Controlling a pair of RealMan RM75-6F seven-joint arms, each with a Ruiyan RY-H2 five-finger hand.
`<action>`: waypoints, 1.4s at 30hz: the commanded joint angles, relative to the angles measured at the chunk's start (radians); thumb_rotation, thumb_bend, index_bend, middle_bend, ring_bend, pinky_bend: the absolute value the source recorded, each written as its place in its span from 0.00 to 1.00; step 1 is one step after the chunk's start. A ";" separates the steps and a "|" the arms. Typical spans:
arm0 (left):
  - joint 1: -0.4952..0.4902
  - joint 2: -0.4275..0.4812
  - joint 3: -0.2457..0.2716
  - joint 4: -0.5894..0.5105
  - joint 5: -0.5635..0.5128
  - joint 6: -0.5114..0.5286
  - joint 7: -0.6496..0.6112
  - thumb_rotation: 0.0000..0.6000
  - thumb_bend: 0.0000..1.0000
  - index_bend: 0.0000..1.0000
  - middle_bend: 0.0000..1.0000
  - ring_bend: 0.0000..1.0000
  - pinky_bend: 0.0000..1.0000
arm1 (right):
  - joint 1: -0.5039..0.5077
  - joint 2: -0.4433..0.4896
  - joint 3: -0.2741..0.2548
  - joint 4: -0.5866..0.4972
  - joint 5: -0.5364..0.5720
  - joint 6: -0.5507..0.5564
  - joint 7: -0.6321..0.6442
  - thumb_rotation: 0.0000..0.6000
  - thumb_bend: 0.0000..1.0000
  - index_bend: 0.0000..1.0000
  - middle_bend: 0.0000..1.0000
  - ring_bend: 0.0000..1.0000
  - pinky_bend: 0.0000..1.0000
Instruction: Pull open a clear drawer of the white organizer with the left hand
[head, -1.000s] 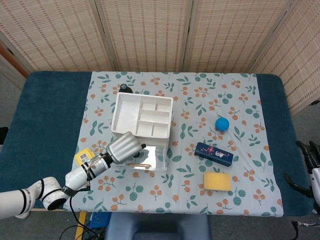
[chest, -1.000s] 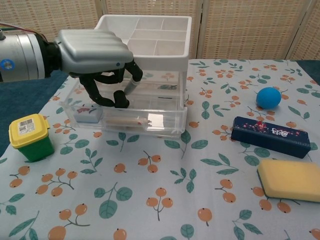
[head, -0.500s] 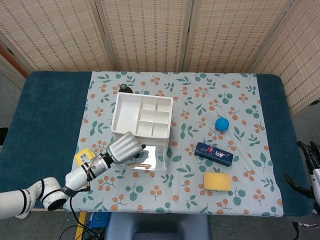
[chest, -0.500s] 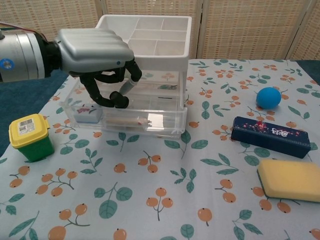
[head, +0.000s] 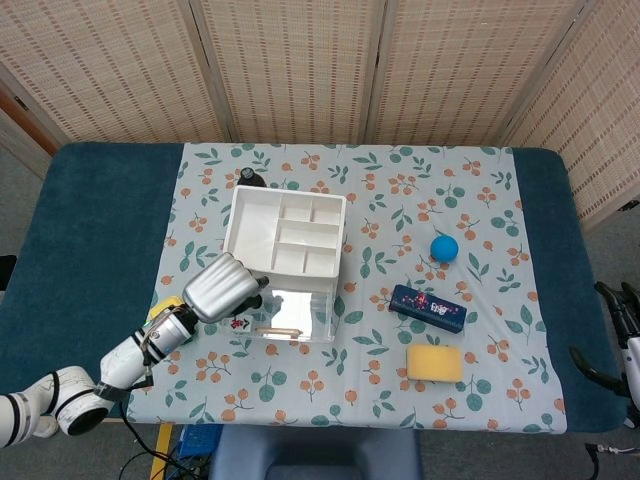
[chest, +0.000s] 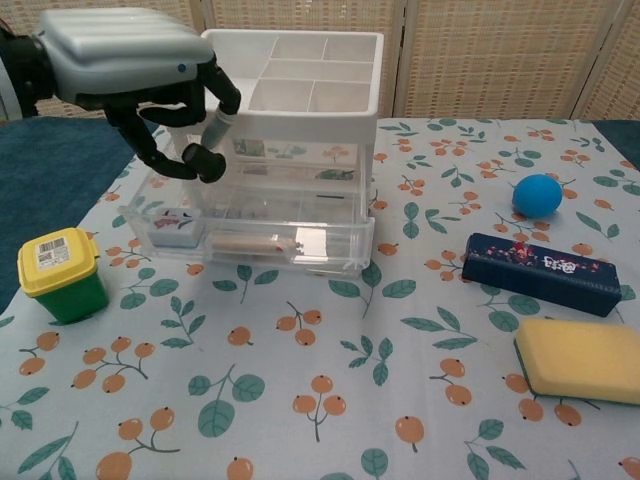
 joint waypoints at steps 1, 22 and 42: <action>0.048 0.042 0.013 -0.024 0.006 0.051 -0.022 1.00 0.21 0.61 0.93 1.00 1.00 | 0.001 -0.001 0.000 0.001 -0.003 0.000 0.000 1.00 0.29 0.00 0.13 0.01 0.07; 0.219 0.095 0.068 0.047 -0.153 0.089 0.033 1.00 0.21 0.62 0.93 1.00 1.00 | 0.015 -0.001 0.001 0.003 -0.018 -0.003 0.004 1.00 0.29 0.00 0.13 0.01 0.07; 0.204 0.009 0.085 0.056 -0.247 -0.019 0.151 1.00 0.21 0.54 0.93 1.00 1.00 | 0.011 0.000 -0.002 -0.001 -0.015 0.002 0.001 1.00 0.29 0.00 0.13 0.01 0.07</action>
